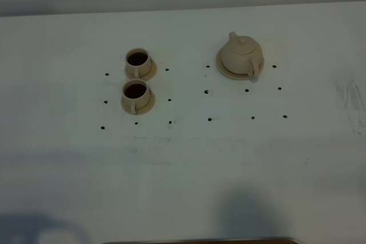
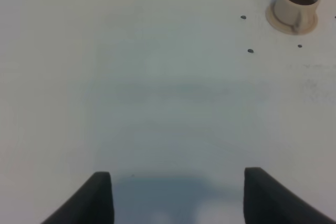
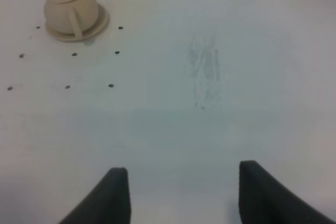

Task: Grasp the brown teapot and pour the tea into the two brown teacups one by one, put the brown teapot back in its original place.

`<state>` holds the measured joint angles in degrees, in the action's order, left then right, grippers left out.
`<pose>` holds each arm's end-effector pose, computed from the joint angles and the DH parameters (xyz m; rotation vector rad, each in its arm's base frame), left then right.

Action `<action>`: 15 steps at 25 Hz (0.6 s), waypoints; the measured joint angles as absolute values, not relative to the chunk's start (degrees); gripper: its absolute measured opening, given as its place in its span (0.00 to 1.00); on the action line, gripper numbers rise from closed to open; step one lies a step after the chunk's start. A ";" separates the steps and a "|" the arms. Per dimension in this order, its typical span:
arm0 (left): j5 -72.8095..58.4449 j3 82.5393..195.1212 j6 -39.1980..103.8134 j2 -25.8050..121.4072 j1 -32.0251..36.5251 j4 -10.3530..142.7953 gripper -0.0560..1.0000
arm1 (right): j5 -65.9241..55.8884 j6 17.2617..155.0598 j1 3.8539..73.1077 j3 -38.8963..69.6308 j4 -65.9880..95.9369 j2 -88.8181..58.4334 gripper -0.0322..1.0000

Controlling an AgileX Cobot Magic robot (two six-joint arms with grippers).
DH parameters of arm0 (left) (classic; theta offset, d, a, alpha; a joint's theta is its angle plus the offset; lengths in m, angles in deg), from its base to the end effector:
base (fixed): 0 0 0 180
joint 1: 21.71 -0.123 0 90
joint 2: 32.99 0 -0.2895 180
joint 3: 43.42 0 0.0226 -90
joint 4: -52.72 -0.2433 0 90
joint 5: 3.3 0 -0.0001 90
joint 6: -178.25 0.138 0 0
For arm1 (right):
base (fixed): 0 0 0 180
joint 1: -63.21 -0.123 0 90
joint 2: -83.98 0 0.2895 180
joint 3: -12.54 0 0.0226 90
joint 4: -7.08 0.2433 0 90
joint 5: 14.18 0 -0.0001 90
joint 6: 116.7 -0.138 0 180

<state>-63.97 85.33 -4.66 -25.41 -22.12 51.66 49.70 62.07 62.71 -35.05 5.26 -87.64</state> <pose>0.0295 0.0024 0.2384 -0.0608 2.0846 -0.0042 0.0222 -0.0037 0.2514 0.0160 2.0913 -0.0200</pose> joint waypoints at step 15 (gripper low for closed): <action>-63.97 85.33 -4.66 -25.41 -22.12 51.66 0.62 | 49.70 59.36 63.76 -35.05 2.50 -87.64 0.47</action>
<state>-63.97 85.33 -4.66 -25.41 -22.12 51.66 49.70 59.36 63.76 -35.05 2.50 -87.64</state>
